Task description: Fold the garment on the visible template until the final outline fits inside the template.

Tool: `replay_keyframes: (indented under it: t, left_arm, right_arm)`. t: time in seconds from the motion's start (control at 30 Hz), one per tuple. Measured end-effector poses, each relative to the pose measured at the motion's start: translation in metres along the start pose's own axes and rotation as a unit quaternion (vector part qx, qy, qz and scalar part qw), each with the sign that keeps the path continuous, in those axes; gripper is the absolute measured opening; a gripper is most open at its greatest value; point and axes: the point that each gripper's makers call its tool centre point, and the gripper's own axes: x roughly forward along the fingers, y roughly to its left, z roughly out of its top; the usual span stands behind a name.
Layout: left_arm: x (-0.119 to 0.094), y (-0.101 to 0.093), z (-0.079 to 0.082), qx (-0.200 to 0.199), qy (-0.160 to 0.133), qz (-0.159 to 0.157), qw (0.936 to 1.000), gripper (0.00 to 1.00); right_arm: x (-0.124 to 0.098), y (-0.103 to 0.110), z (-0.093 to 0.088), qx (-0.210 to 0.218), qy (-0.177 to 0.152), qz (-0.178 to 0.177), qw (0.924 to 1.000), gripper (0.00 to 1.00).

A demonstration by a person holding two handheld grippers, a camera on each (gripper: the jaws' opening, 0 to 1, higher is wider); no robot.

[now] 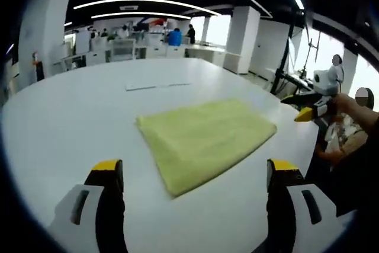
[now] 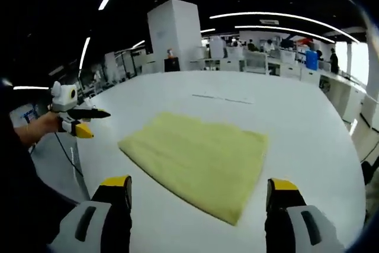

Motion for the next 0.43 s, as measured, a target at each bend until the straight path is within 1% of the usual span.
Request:
replay_keyframes:
  t: [0.03, 0.1, 0.23, 0.43]
  left_arm:
    - [-0.0004, -0.0003, 0.0008, 0.002, -0.003, -0.002, 1.0000, 0.99]
    - [-0.0014, -0.0019, 0.0027, 0.001, -0.009, -0.006, 0.9999, 0.99]
    - [-0.0038, -0.0055, 0.0091, 0.004, -0.024, -0.012, 0.9996, 0.99]
    - [-0.0060, -0.0028, 0.0103, 0.009, -0.027, -0.004, 0.9996, 0.99]
  right_arm:
    - [-0.0001, 0.0017, 0.0006, -0.003, -0.001, 0.002, 1.0000, 0.99]
    - [-0.0011, 0.0057, 0.0014, -0.008, -0.004, 0.006, 0.9999, 0.99]
    - [-0.0020, 0.0071, 0.0022, -0.005, -0.010, 0.010, 0.9999, 0.99]
    - [-0.0031, 0.0085, 0.0007, -0.004, -0.012, 0.012, 0.9998, 0.99]
